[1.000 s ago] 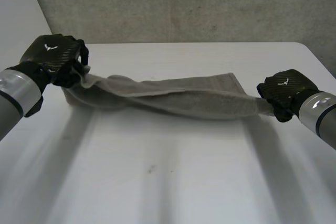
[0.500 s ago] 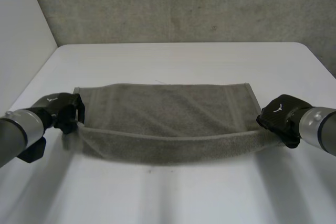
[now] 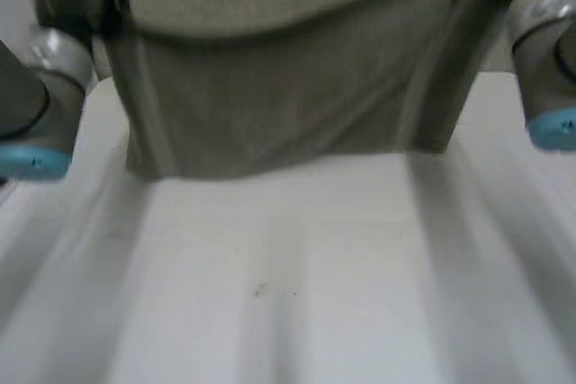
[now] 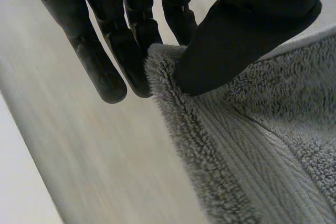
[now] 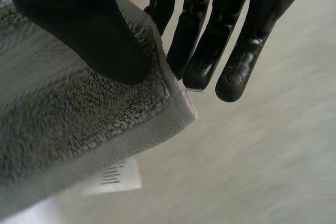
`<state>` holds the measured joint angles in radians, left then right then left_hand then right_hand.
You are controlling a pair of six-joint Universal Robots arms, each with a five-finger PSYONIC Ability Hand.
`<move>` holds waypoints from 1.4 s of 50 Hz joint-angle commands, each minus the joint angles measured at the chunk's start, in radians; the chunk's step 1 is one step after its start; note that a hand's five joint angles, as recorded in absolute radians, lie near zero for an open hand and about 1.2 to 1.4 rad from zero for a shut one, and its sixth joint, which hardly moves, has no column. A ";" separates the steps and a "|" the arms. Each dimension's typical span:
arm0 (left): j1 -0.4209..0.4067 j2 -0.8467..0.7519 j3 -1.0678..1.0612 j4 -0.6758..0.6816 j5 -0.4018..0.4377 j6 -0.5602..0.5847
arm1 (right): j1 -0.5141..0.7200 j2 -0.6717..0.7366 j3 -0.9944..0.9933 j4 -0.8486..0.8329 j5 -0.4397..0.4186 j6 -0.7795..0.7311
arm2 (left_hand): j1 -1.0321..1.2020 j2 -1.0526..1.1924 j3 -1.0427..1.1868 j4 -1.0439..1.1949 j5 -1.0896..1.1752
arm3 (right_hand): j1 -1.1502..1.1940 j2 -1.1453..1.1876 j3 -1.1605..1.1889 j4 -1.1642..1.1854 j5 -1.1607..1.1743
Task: Fold the towel.
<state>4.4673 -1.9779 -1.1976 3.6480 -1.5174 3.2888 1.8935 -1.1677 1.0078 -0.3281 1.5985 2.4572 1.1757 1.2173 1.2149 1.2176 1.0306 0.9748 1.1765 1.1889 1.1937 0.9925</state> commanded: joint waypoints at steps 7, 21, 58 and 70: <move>-0.003 0.105 -0.226 0.227 -0.055 -0.038 | -0.013 -0.101 0.215 -0.008 -0.046 0.055 | 0.221 0.179 0.181 0.179 0.191 | 0.421 0.220 0.207 0.203 0.229; 0.015 0.041 -0.605 0.138 -0.058 -0.029 | -0.034 -0.001 0.563 0.268 -0.135 -0.047 | 0.221 0.179 0.181 0.179 0.191 | 0.421 0.220 0.207 0.203 0.229; 0.153 0.197 -0.657 -0.364 0.240 0.314 | -0.109 -0.050 0.779 0.244 -0.140 -0.119 | -0.895 -0.936 -0.934 -0.937 -0.924 | 0.421 0.220 0.207 0.203 0.229; 0.306 0.171 -0.714 -0.468 0.414 0.581 | -0.119 -0.050 0.790 0.231 -0.141 -0.119 | -0.730 -0.772 -0.769 -0.772 -0.760 | 0.421 0.220 0.207 0.203 0.229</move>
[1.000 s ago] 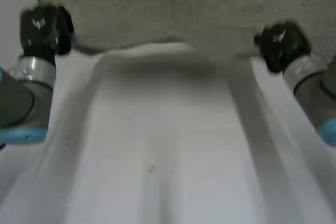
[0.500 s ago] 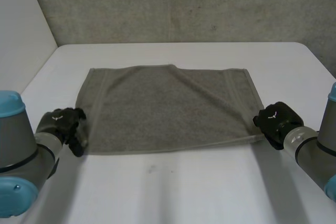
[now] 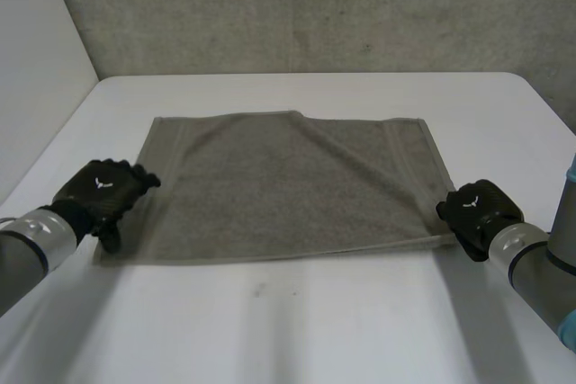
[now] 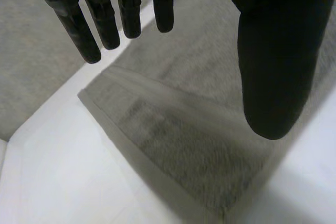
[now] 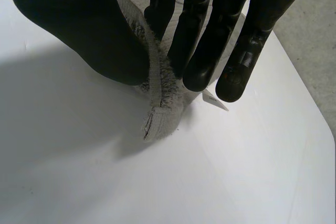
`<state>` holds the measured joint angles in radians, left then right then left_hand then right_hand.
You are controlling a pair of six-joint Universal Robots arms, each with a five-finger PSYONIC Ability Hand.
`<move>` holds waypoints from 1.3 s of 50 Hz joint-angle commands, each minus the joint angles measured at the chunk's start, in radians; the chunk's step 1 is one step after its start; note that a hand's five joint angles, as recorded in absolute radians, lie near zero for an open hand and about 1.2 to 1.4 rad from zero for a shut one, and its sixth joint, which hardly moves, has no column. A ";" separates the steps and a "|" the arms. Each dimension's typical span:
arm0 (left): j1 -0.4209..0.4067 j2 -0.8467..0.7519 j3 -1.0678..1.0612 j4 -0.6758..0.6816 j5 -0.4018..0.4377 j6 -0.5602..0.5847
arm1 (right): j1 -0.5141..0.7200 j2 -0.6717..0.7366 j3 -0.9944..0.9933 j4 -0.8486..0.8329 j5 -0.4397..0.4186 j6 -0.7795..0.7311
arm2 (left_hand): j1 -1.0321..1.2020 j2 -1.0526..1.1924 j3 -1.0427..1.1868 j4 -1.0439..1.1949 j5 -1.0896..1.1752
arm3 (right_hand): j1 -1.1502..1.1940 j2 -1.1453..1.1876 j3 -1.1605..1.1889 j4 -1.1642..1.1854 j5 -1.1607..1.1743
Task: Fold the towel.
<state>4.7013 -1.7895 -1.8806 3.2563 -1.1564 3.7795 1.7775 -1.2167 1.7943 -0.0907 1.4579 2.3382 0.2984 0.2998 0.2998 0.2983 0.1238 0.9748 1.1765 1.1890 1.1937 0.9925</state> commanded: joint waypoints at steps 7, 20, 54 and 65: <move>0.089 -0.062 -0.052 -0.069 0.046 0.092 | -0.003 0.000 0.007 -0.006 -0.001 0.000 | 0.147 0.146 0.146 0.147 0.147 | 0.421 0.220 0.207 0.203 0.229; 0.102 -0.162 -0.037 0.048 0.043 0.077 | -0.003 0.002 0.014 -0.020 -0.001 0.000 | 0.397 0.395 0.395 0.397 0.397 | 0.421 0.220 0.207 0.203 0.229; 0.045 -0.188 0.015 0.191 0.041 -0.072 | -0.001 0.008 0.022 -0.035 0.001 -0.003 | 1.097 1.096 1.096 1.097 1.097 | 0.421 0.220 0.207 0.203 0.229; 0.025 -0.090 -0.031 0.076 -0.006 -0.061 | -0.009 -0.040 0.010 0.098 -0.002 -0.073 | 1.098 1.096 1.096 1.098 1.098 | 0.421 0.220 0.207 0.203 0.229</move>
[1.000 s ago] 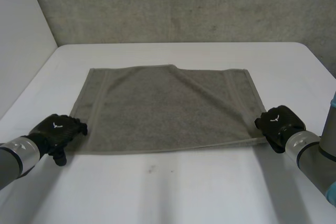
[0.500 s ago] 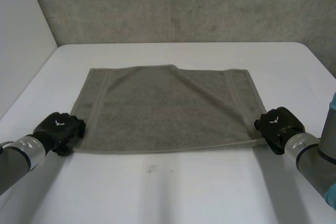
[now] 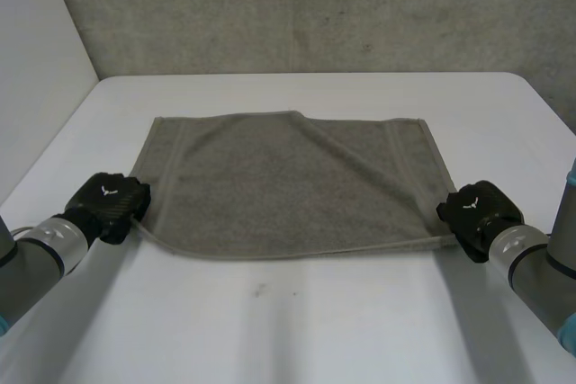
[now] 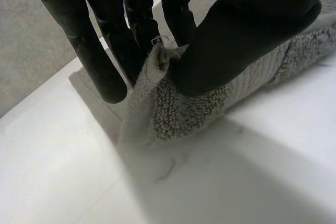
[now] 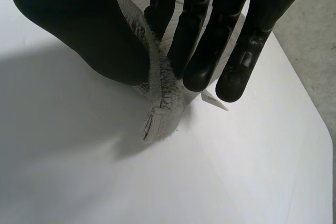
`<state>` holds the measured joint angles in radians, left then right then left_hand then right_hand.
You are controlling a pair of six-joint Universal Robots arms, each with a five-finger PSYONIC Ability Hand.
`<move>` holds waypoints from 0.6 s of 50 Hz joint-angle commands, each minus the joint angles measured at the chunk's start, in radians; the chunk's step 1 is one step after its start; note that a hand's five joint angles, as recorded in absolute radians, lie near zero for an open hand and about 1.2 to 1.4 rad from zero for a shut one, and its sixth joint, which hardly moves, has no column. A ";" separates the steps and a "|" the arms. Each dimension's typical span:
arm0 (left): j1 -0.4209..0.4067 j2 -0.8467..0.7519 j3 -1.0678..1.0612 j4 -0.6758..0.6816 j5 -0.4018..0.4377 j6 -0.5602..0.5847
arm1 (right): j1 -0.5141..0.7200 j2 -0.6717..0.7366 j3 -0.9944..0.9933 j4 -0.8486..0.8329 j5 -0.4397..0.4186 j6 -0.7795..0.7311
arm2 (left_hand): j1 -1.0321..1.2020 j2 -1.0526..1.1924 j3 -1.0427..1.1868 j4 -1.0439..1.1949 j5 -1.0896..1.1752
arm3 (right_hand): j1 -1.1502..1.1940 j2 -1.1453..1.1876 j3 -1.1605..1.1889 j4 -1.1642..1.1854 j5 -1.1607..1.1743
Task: Fold the towel.
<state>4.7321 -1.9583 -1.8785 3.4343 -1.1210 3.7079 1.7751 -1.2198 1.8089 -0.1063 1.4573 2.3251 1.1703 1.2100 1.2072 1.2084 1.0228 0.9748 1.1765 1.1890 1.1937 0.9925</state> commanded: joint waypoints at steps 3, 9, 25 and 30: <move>0.005 0.165 -0.051 -0.277 -0.069 0.026 | -0.042 -0.093 0.001 0.257 -0.011 -0.128 | 0.226 0.186 0.189 0.188 0.199 | 0.421 0.220 0.207 0.203 0.229; 0.057 0.355 -0.094 -0.603 -0.068 0.150 | -0.105 -0.214 0.061 0.497 -0.080 -0.271 | 0.226 0.186 0.189 0.188 0.199 | 0.421 0.220 0.207 0.203 0.229; 0.091 0.426 -0.033 -0.550 0.049 0.181 | -0.241 -0.244 -0.144 0.630 -0.295 -0.227 | 0.226 0.186 0.189 0.188 0.199 | 0.421 0.220 0.207 0.203 0.229; -0.019 0.184 0.161 -0.382 0.024 -0.007 | -0.180 -0.059 -0.342 0.580 -0.255 -0.075 | 0.226 0.186 0.189 0.188 0.199 | 0.421 0.220 0.207 0.203 0.229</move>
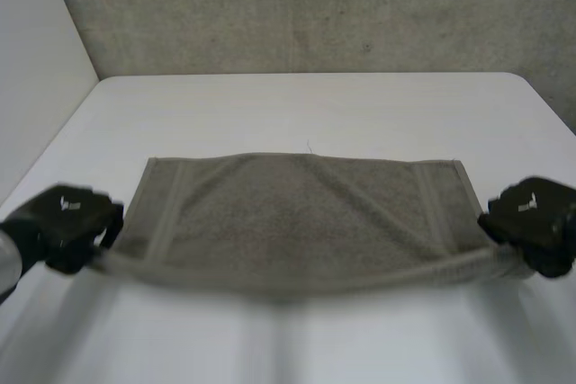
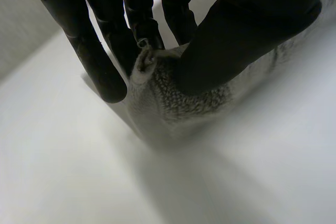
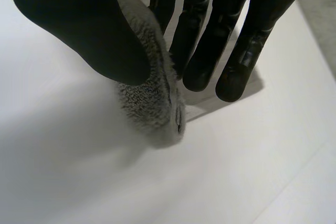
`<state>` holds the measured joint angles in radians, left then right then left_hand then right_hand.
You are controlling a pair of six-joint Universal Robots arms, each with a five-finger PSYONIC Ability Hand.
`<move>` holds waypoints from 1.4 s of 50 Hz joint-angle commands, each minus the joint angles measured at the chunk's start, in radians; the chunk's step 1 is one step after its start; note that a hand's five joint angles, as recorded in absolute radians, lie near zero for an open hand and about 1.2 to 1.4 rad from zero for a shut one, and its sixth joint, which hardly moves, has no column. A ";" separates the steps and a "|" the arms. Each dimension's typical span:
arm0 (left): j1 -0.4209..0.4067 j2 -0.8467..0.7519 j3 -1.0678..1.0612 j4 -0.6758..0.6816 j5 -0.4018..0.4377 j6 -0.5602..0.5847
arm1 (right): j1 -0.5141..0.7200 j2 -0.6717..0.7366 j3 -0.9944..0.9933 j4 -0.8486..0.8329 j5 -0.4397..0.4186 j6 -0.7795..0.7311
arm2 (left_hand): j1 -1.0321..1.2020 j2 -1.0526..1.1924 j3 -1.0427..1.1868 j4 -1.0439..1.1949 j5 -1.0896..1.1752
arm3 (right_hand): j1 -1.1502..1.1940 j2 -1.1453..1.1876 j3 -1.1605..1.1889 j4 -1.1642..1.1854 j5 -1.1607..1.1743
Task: Fold the towel.
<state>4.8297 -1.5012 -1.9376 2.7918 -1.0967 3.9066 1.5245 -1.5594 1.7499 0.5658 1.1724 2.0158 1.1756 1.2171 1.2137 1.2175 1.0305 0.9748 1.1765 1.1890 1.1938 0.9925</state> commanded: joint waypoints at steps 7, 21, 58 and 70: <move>-0.211 -0.531 0.477 0.281 -0.152 -0.273 | 0.181 0.519 -0.533 -0.128 0.156 0.293 | 0.221 0.179 0.183 0.179 0.191 | 0.421 0.220 0.207 0.202 0.229; -0.306 -0.887 0.818 0.558 -0.262 -0.271 | 0.264 0.798 -0.791 -0.477 0.335 0.347 | 0.221 0.179 0.183 0.179 0.191 | 0.421 0.220 0.207 0.202 0.229; -0.343 -0.666 0.485 0.864 -0.330 -0.273 | 0.272 0.481 -0.454 -0.584 0.303 0.525 | -0.989 -1.030 -1.027 -1.030 -1.018 | -0.800 -1.002 -1.014 -1.019 -0.992; -0.338 -0.387 0.198 0.822 -0.327 -0.462 | 0.131 0.386 -0.141 -0.480 0.152 0.617 | -0.962 -1.004 -1.000 -1.004 -0.992 | -0.341 -0.543 -0.555 -0.560 -0.534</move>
<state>4.4902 -2.0221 -1.6085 3.6499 -1.4242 3.5929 1.7333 -1.1498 1.4611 0.0982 1.4042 2.6184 0.1890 0.1779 0.1786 0.1800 0.0289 0.3015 0.3440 0.3550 0.3542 0.1778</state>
